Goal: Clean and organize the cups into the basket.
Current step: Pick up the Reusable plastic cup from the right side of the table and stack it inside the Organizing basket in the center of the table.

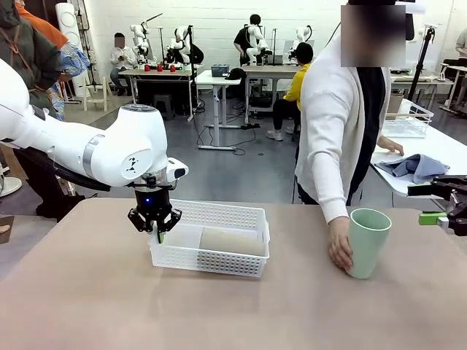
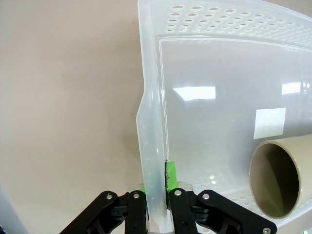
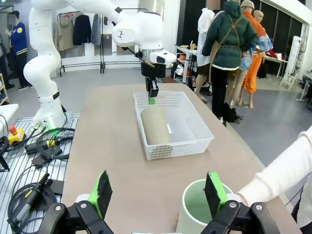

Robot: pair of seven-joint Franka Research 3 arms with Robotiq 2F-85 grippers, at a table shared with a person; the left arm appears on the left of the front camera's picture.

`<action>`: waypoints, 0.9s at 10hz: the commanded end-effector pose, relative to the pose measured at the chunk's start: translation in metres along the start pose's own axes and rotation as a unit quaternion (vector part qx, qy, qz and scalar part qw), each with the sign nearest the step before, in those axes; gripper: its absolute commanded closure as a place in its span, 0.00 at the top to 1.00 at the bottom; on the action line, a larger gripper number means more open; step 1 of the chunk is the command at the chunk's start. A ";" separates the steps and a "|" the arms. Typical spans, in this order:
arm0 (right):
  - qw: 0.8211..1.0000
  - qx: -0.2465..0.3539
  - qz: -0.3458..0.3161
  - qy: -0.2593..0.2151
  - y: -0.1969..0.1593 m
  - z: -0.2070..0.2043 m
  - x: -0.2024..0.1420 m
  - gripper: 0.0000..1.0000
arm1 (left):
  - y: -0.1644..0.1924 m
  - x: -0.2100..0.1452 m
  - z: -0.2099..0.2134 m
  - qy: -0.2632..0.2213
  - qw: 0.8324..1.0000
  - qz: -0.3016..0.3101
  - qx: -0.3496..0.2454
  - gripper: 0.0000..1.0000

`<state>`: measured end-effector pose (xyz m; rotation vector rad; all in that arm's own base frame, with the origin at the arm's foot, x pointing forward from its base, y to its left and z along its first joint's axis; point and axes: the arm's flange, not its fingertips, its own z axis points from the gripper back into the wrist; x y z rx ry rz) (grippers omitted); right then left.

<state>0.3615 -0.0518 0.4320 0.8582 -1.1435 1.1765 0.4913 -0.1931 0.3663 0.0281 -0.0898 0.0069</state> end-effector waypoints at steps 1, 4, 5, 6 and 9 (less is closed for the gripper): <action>1.000 -0.001 -0.005 0.001 -0.003 0.000 0.002 1.00 | -0.001 0.001 0.002 -0.003 1.000 0.000 -0.001 0.00; 1.000 0.000 0.000 0.000 0.000 0.000 0.000 1.00 | -0.001 0.001 0.002 -0.003 1.000 0.000 -0.001 0.00; 1.000 0.012 0.014 0.009 -0.009 -0.001 -0.014 1.00 | -0.001 0.001 0.002 -0.003 1.000 0.000 -0.001 0.00; 1.000 0.013 0.018 0.017 -0.011 0.002 -0.027 1.00 | -0.001 0.001 0.002 -0.003 1.000 0.000 -0.001 0.00; 0.999 0.004 0.024 0.034 -0.016 0.024 -0.070 1.00 | -0.001 0.001 0.002 -0.003 1.000 0.000 -0.001 0.00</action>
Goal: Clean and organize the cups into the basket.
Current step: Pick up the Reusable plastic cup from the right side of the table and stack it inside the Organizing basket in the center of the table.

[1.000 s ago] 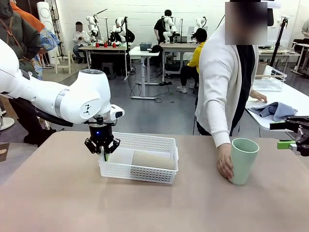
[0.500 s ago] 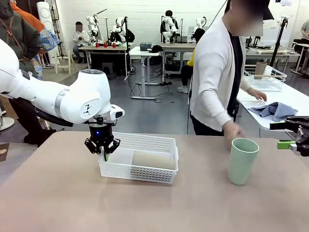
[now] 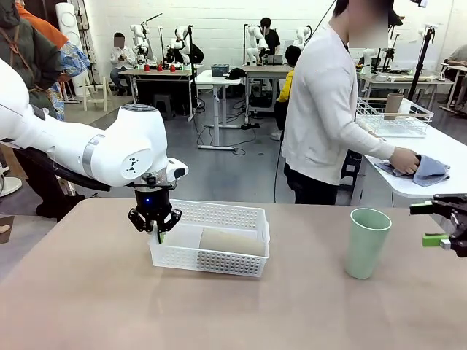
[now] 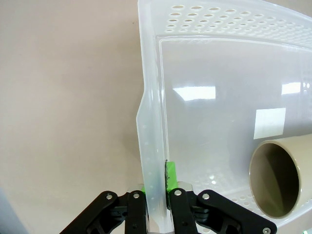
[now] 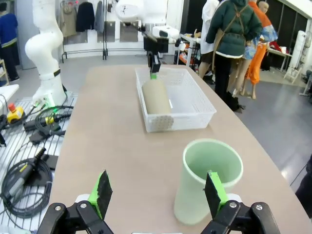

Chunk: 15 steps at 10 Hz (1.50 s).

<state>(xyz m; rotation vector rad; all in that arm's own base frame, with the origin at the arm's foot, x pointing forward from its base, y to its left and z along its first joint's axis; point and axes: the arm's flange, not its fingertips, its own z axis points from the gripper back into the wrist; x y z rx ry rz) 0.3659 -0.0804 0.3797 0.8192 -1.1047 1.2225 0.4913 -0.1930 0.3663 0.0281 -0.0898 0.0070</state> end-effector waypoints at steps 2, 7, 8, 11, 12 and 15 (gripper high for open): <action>1.000 -0.002 -0.016 0.010 -0.016 0.015 -0.047 1.00 | -0.001 0.001 0.002 -0.003 1.000 0.000 -0.001 0.00; 0.996 0.054 -0.068 -0.006 -0.061 -0.029 -0.099 1.00 | -0.001 0.001 0.002 -0.003 1.000 0.000 -0.001 0.00; 0.996 0.064 -0.070 -0.008 -0.069 -0.039 -0.104 1.00 | -0.001 0.001 0.002 -0.003 1.000 0.000 -0.001 0.00; 0.994 0.074 -0.085 -0.002 -0.091 -0.060 -0.112 1.00 | -0.001 0.001 0.002 -0.003 1.000 0.000 -0.001 0.00; 0.994 0.073 -0.081 0.000 -0.097 -0.064 -0.112 1.00 | -0.001 0.001 0.002 -0.003 1.000 0.000 -0.001 0.00; 0.994 0.082 -0.072 0.003 -0.092 -0.062 -0.114 1.00 | -0.001 0.001 0.002 -0.003 1.000 0.000 -0.001 0.00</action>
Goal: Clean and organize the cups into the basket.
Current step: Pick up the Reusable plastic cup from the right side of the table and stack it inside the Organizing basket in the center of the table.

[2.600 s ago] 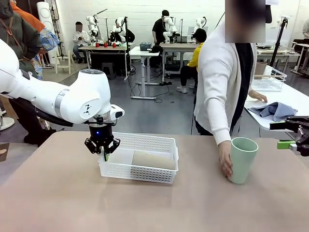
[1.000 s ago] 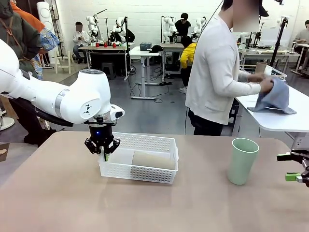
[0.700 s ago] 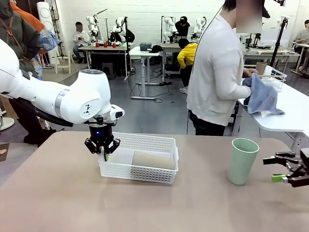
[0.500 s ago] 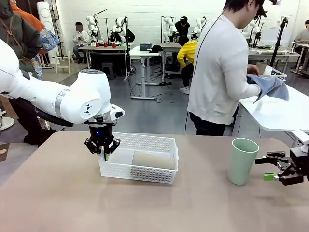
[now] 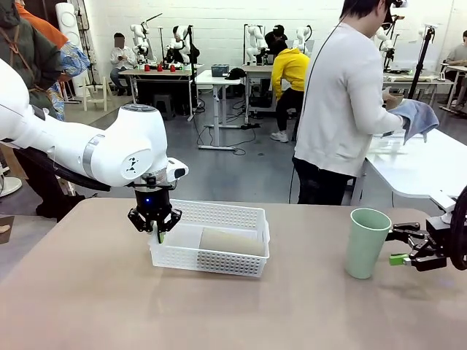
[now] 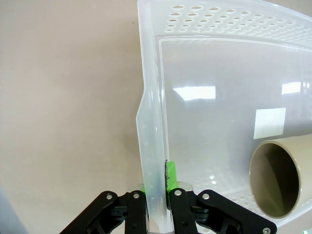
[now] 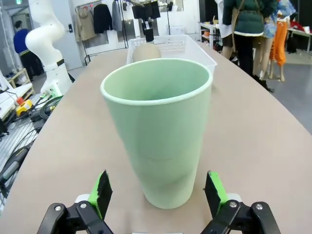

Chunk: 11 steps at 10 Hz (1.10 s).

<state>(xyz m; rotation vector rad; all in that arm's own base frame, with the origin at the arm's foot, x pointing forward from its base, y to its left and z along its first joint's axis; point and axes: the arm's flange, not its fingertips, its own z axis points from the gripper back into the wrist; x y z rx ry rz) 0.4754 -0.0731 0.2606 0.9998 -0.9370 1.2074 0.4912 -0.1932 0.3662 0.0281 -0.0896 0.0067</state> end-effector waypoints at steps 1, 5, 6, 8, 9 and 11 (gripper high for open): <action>1.000 0.000 -0.003 0.001 0.004 0.001 -0.002 1.00 | -0.001 0.001 0.002 -0.003 1.000 0.000 -0.001 0.00; 1.000 -0.002 -0.001 0.000 0.000 0.002 -0.001 1.00 | -0.001 0.001 0.002 -0.003 1.000 0.000 -0.001 0.00; 1.000 0.006 -0.002 0.006 -0.008 -0.007 -0.005 1.00 | -0.001 0.001 0.002 -0.003 1.000 0.000 -0.001 0.00; 1.000 0.009 0.008 0.010 -0.016 -0.014 -0.006 1.00 | -0.001 0.001 0.002 -0.003 1.000 0.000 -0.001 0.00; 1.000 0.011 0.016 0.003 -0.018 -0.017 -0.007 1.00 | -0.001 0.001 0.002 -0.003 1.000 0.000 -0.001 0.00; 1.000 0.018 0.024 -0.001 -0.022 -0.024 -0.007 1.00 | -0.001 0.001 0.002 -0.003 1.000 0.000 -0.001 0.00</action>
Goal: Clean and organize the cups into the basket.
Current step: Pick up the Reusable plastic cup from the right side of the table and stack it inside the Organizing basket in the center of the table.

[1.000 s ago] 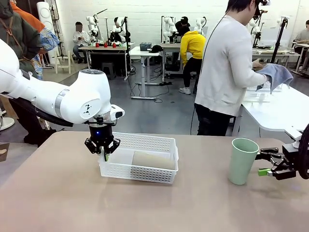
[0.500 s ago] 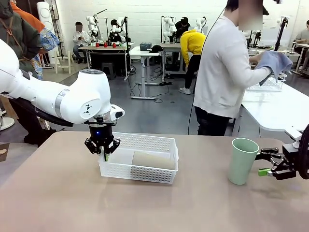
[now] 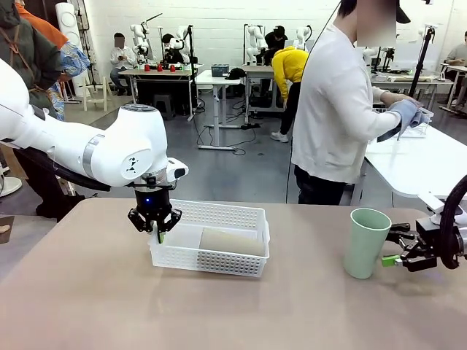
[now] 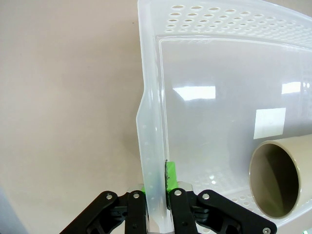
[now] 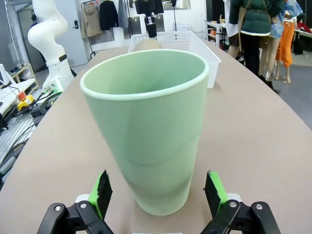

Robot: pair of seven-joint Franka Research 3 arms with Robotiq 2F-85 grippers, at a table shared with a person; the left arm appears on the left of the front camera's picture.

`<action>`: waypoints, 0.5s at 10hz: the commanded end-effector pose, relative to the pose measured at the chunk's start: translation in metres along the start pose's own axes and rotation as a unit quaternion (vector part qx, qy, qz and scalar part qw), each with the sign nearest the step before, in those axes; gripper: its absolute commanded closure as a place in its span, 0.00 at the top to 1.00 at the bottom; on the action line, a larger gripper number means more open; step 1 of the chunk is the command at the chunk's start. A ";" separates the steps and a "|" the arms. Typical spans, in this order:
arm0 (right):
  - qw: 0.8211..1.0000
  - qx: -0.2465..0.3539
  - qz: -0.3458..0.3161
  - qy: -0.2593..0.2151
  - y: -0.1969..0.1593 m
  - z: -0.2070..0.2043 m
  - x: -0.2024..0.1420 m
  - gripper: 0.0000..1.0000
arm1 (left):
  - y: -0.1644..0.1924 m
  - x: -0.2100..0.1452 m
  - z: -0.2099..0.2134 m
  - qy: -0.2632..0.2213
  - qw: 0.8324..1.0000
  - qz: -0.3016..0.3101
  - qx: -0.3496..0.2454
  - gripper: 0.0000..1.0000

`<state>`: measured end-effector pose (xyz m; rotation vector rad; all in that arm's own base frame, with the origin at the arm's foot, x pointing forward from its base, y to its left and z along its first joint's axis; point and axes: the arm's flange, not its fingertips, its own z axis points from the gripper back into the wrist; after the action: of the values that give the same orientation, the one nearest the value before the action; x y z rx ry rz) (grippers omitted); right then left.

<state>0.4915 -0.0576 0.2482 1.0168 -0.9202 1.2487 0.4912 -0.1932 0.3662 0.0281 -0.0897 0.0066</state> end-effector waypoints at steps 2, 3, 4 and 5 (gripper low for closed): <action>1.000 0.019 0.020 -0.007 -0.010 -0.018 -0.003 1.00 | -0.001 0.001 0.002 -0.003 1.000 0.000 -0.001 0.00; 0.999 0.029 0.021 -0.006 -0.015 -0.028 -0.003 1.00 | -0.001 0.001 0.002 -0.003 1.000 0.000 -0.001 0.00; 0.999 0.040 0.022 -0.005 -0.019 -0.037 -0.001 1.00 | -0.001 0.001 0.002 -0.003 1.000 0.000 -0.001 0.00; 0.998 0.052 0.023 -0.002 -0.022 -0.047 0.000 1.00 | -0.001 0.001 0.002 -0.003 1.000 0.000 -0.001 0.00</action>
<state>0.5052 -0.0198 0.2356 1.0753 -0.8966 1.3159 0.4912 -0.1932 0.3662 0.0281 -0.0897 0.0066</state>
